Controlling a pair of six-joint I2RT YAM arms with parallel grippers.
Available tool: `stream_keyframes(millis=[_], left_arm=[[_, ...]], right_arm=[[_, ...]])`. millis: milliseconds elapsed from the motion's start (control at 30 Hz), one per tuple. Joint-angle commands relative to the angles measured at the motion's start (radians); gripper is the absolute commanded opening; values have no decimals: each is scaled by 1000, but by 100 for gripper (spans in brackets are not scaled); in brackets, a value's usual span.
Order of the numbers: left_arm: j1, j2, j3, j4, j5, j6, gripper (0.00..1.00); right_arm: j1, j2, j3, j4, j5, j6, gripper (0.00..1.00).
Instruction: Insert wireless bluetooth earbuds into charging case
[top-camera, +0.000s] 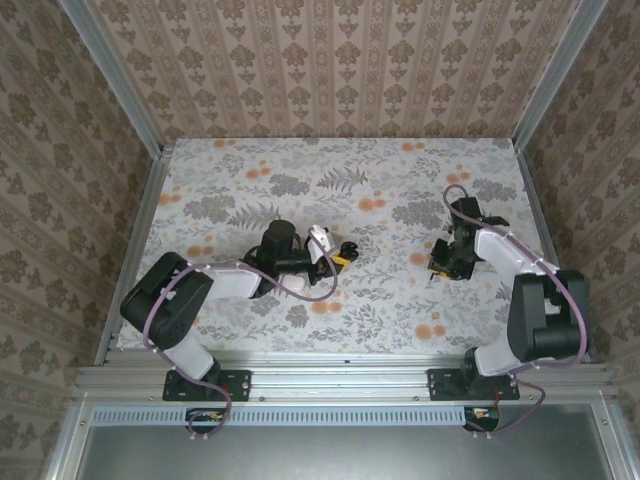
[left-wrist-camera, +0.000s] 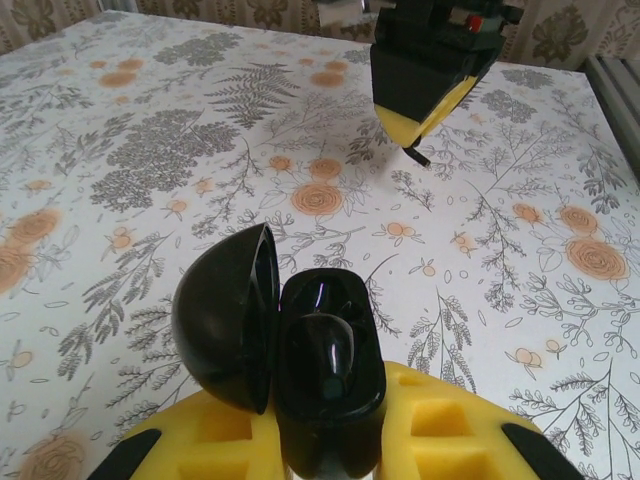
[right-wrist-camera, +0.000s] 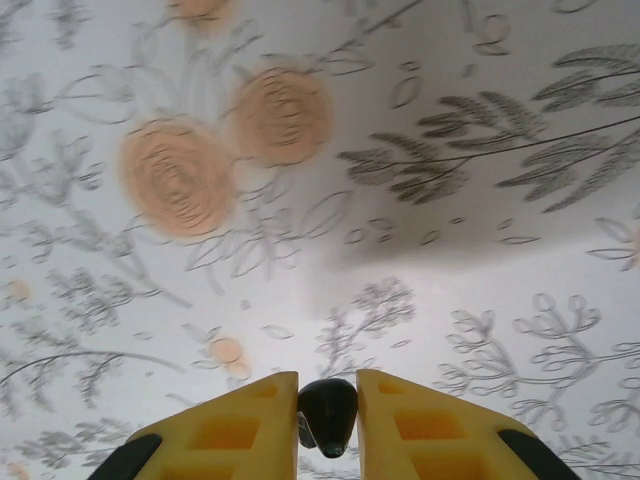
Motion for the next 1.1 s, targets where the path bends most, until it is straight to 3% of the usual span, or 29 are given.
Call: stream_keyframes(millis=[0, 333, 667, 1067], left_arm=[[-9, 29, 7, 71, 0, -26, 6], [-25, 102, 2, 137, -69, -48, 6], [-24, 126, -3, 172, -105, -62, 6], [-25, 122, -15, 206, -113, -80, 6]], right_arm=[[40, -76, -57, 118, -12, 77, 21], [155, -245, -217, 337, 42, 213, 21], [252, -415, -344, 517, 77, 253, 21], [396, -419, -369, 737, 162, 259, 21]])
